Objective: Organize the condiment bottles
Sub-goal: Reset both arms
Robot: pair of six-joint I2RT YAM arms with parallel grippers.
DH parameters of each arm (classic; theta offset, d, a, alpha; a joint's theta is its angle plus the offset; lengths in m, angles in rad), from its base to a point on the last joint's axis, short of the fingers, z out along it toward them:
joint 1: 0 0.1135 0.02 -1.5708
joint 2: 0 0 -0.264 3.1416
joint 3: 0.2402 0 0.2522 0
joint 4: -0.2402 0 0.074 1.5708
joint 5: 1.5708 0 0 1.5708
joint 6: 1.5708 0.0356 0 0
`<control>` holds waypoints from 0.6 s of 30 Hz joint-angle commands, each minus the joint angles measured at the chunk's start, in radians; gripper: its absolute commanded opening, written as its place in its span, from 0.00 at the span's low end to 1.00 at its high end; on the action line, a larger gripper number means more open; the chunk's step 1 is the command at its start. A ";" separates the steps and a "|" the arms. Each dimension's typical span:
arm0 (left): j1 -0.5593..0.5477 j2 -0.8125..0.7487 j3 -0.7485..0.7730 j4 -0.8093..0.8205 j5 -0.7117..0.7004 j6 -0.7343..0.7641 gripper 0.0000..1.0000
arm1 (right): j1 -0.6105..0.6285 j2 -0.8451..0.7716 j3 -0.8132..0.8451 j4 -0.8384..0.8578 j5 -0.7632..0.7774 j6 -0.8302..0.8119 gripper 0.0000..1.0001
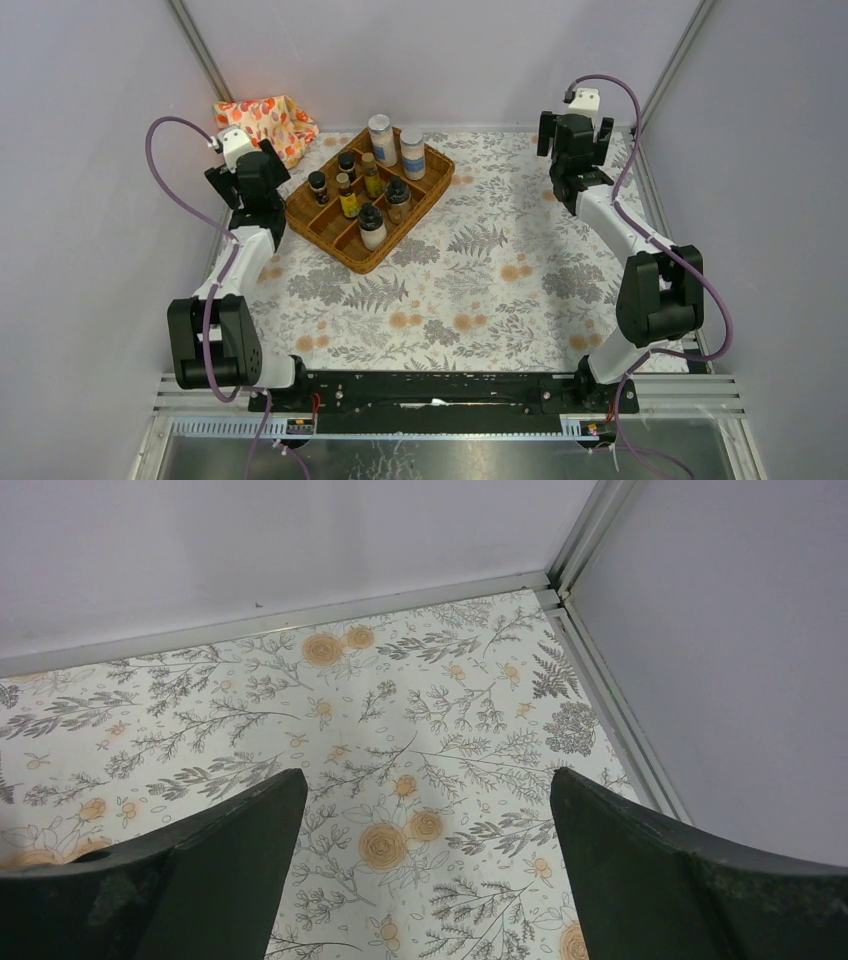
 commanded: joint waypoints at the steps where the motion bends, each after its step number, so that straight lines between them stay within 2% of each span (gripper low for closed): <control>1: 0.021 0.020 -0.010 0.080 -0.034 -0.002 0.99 | -0.002 0.002 0.010 0.078 0.048 -0.013 1.00; 18: 0.023 0.049 -0.028 0.130 -0.043 -0.023 0.99 | -0.002 0.029 0.033 0.088 0.071 -0.026 1.00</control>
